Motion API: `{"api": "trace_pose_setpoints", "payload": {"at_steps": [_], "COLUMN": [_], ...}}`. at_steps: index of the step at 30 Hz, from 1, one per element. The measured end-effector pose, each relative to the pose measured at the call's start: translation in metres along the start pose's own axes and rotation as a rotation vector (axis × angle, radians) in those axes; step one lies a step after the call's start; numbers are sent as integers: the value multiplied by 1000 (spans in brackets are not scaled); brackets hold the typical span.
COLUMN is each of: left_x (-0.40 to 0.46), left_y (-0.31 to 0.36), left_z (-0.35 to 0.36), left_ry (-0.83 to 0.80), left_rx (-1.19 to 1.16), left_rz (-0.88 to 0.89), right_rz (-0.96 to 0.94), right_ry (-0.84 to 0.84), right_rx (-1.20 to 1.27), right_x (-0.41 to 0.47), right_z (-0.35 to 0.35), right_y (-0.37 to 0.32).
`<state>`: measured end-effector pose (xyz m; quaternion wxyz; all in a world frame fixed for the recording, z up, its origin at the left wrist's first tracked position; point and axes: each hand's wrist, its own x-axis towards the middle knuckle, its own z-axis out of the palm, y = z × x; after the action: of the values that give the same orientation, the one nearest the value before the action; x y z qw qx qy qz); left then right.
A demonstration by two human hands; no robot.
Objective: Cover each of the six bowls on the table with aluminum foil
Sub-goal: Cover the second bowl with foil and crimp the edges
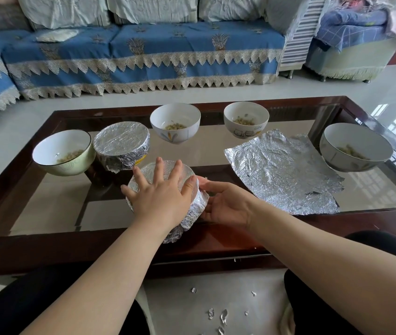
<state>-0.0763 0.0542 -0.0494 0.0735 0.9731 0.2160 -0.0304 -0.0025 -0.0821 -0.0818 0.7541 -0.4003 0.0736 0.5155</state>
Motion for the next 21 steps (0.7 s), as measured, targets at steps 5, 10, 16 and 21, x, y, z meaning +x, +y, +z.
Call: {"api": "trace_pose_setpoints", "payload": {"at_steps": [5, 10, 16, 21], "left_x": [0, 0, 0, 1], "left_y": [0, 0, 0, 0], "left_z": [0, 0, 1, 1], "left_ry": [-6, -1, 8, 14], "left_rx": [6, 8, 7, 7], "left_rz": [-3, 1, 0, 2], "right_rz": [-20, -62, -140, -273], "right_ry": [-31, -61, -75, -30], "right_rx": [-99, -88, -112, -98], "right_x": [-1, -1, 5, 8], "right_z": [0, 2, 1, 5], "right_y": [-6, -6, 0, 9]}}
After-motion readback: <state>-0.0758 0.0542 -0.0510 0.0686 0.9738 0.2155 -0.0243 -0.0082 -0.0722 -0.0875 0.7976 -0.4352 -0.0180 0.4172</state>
